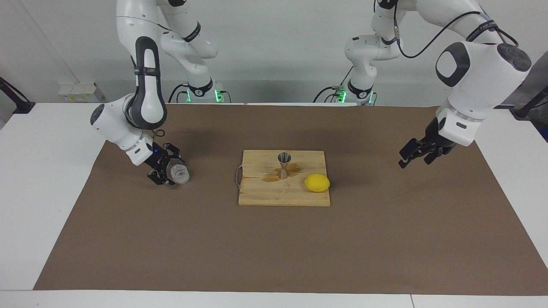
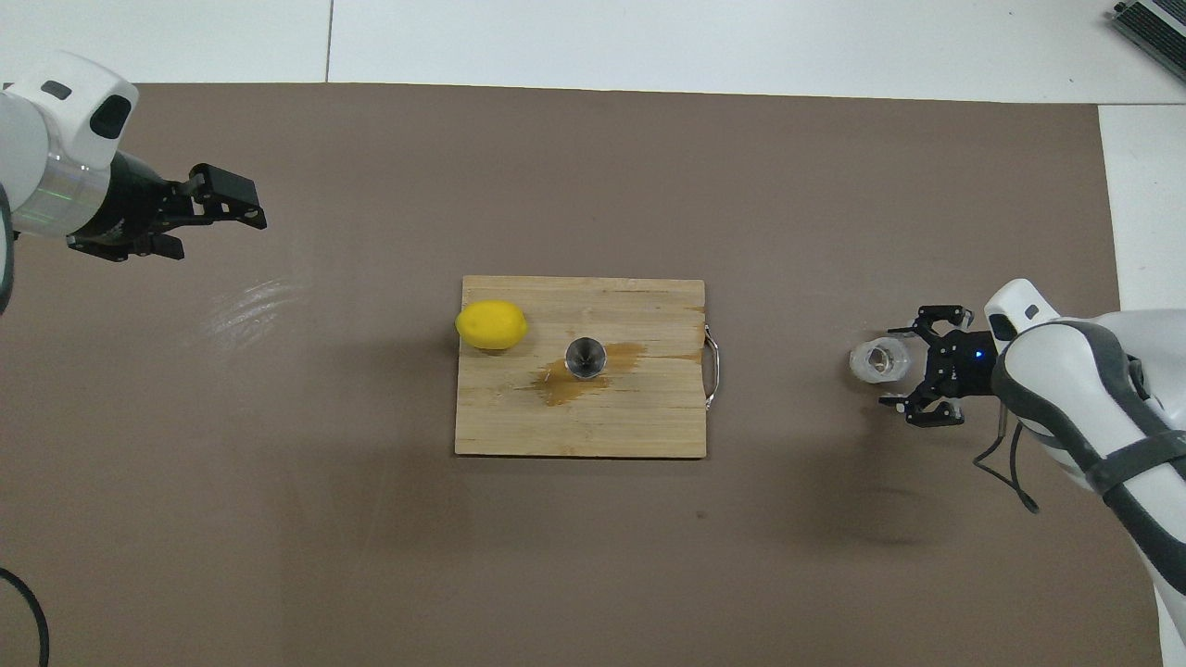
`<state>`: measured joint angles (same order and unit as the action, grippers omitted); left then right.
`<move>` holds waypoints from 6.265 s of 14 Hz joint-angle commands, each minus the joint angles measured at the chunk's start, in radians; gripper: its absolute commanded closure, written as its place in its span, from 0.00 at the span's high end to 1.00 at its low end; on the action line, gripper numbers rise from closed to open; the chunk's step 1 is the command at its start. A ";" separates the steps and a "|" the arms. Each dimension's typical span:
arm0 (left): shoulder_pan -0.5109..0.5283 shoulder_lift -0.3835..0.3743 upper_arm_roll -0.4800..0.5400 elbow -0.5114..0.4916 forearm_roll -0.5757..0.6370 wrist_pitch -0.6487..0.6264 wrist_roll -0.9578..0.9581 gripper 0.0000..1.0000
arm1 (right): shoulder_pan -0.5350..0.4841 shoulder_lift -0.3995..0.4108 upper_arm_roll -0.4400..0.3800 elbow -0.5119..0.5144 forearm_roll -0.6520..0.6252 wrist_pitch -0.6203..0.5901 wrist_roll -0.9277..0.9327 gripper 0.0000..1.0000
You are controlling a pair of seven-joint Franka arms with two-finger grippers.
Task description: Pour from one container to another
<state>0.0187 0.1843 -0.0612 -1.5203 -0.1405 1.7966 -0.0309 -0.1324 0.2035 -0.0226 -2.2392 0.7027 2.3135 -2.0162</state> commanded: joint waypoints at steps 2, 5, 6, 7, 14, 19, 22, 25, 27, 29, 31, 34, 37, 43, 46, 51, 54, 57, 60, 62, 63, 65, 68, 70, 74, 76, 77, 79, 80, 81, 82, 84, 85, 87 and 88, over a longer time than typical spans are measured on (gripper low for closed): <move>-0.019 -0.075 0.008 0.019 0.099 -0.059 0.127 1.00 | 0.002 0.022 0.004 -0.013 0.110 0.018 -0.104 1.00; -0.031 -0.120 -0.012 0.015 0.144 -0.147 0.128 1.00 | 0.004 0.022 0.004 -0.013 0.112 0.018 -0.107 0.99; -0.033 -0.149 -0.022 0.000 0.144 -0.158 0.129 1.00 | 0.010 0.024 0.006 -0.011 0.112 0.018 -0.107 0.90; -0.033 -0.163 -0.020 -0.024 0.148 -0.166 0.126 1.00 | 0.019 0.024 0.006 -0.011 0.112 0.018 -0.107 0.84; -0.022 -0.242 -0.023 -0.111 0.170 -0.162 0.126 1.00 | 0.040 0.014 0.006 -0.008 0.112 0.020 -0.102 0.55; -0.019 -0.315 -0.022 -0.248 0.170 -0.082 0.128 1.00 | 0.082 -0.024 0.006 0.001 0.110 0.021 -0.056 0.55; -0.017 -0.316 -0.016 -0.245 0.159 -0.085 0.126 1.00 | 0.106 -0.042 0.007 0.001 0.109 0.030 -0.012 0.56; -0.019 -0.309 -0.016 -0.230 0.159 -0.095 0.126 1.00 | 0.148 -0.059 0.007 0.004 0.098 0.049 0.056 0.56; -0.019 -0.310 -0.016 -0.230 0.159 -0.100 0.126 1.00 | 0.165 -0.070 0.007 0.016 0.095 0.049 0.114 0.56; -0.019 -0.309 -0.016 -0.230 0.159 -0.105 0.128 1.00 | 0.200 -0.075 0.006 0.038 0.072 0.049 0.178 0.56; -0.017 -0.309 -0.016 -0.230 0.159 -0.105 0.128 1.00 | 0.238 -0.081 0.006 0.058 0.003 0.049 0.288 0.56; -0.017 -0.310 -0.014 -0.228 0.159 -0.103 0.128 1.00 | 0.289 -0.084 0.007 0.099 -0.118 0.046 0.460 0.56; -0.017 -0.310 -0.014 -0.230 0.159 -0.103 0.129 1.00 | 0.355 -0.093 0.007 0.119 -0.175 0.046 0.611 0.56; -0.016 -0.312 -0.009 -0.228 0.157 -0.094 0.132 1.00 | 0.450 -0.095 0.009 0.182 -0.296 0.038 0.825 0.56; -0.011 -0.310 -0.009 -0.228 0.156 -0.095 0.141 1.00 | 0.487 -0.092 0.009 0.208 -0.365 0.035 0.918 0.56; -0.011 -0.310 -0.009 -0.228 0.156 -0.097 0.141 1.00 | 0.568 -0.085 0.009 0.260 -0.534 0.011 1.077 0.56; -0.011 -0.307 -0.009 -0.227 0.145 -0.091 0.140 1.00 | 0.605 -0.069 0.010 0.341 -0.612 -0.086 1.155 0.56; -0.011 -0.304 -0.009 -0.225 0.145 -0.088 0.140 1.00 | 0.632 -0.018 0.010 0.431 -0.675 -0.155 1.206 0.56; -0.010 -0.290 -0.011 -0.199 0.142 -0.094 0.137 1.00 | 0.665 0.020 0.010 0.466 -0.736 -0.178 1.229 0.56; -0.011 -0.289 -0.011 -0.199 0.142 -0.092 0.135 1.00 | 0.678 0.031 0.010 0.483 -0.785 -0.201 1.255 0.56; -0.011 -0.289 -0.011 -0.199 0.142 -0.091 0.134 1.00 | 0.692 0.043 0.010 0.498 -0.798 -0.212 1.268 0.56; -0.011 -0.289 -0.011 -0.196 0.139 -0.091 0.135 1.00 | 0.723 0.054 0.010 0.529 -0.828 -0.259 1.313 0.56; -0.011 -0.289 -0.011 -0.199 0.139 -0.092 0.128 1.00 | 0.729 0.060 0.010 0.538 -0.868 -0.286 1.318 0.56; -0.011 -0.287 -0.012 -0.199 0.137 -0.094 0.128 1.00 | 0.740 0.080 0.010 0.576 -0.897 -0.331 1.320 0.56; -0.011 -0.287 -0.012 -0.199 0.137 -0.097 0.128 1.00 | 0.775 0.143 0.010 0.665 -0.959 -0.419 1.373 0.56; -0.011 -0.287 -0.012 -0.199 0.137 -0.097 0.128 1.00 | 0.775 0.145 0.010 0.665 -0.982 -0.421 1.375 0.56; -0.011 -0.287 -0.012 -0.199 0.137 -0.097 0.128 1.00 | 0.774 0.145 0.010 0.665 -0.992 -0.422 1.375 0.56; -0.011 -0.287 -0.012 -0.199 0.137 -0.097 0.128 1.00 | 0.775 0.157 0.010 0.665 -1.002 -0.422 1.377 0.56; -0.011 -0.287 -0.012 -0.199 0.137 -0.097 0.128 1.00 | 0.778 0.163 0.010 0.665 -1.014 -0.424 1.375 0.56; -0.011 -0.287 -0.012 -0.199 0.137 -0.097 0.128 1.00 | 0.783 0.165 0.010 0.665 -1.028 -0.430 1.375 0.56; -0.011 -0.287 -0.012 -0.199 0.137 -0.097 0.128 1.00 | 0.795 0.172 0.010 0.665 -1.045 -0.436 1.377 0.56; -0.011 -0.287 -0.012 -0.199 0.137 -0.097 0.128 1.00 | 0.800 0.174 0.010 0.665 -1.052 -0.439 1.375 0.56; -0.011 -0.287 -0.012 -0.199 0.137 -0.097 0.128 1.00 | 0.801 0.175 0.010 0.665 -1.057 -0.441 1.375 0.56; -0.010 -0.287 -0.012 -0.199 0.137 -0.097 0.129 1.00 | 0.801 0.175 0.015 0.659 -1.078 -0.444 1.375 0.57; -0.010 -0.287 -0.012 -0.199 0.137 -0.097 0.128 1.00 | 0.803 0.175 0.015 0.658 -1.083 -0.445 1.375 0.57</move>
<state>-0.0022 -0.1012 -0.0691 -1.7196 0.0075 1.6946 0.0914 0.6669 0.3646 -0.0126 -1.6054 -0.3467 1.8940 -0.6575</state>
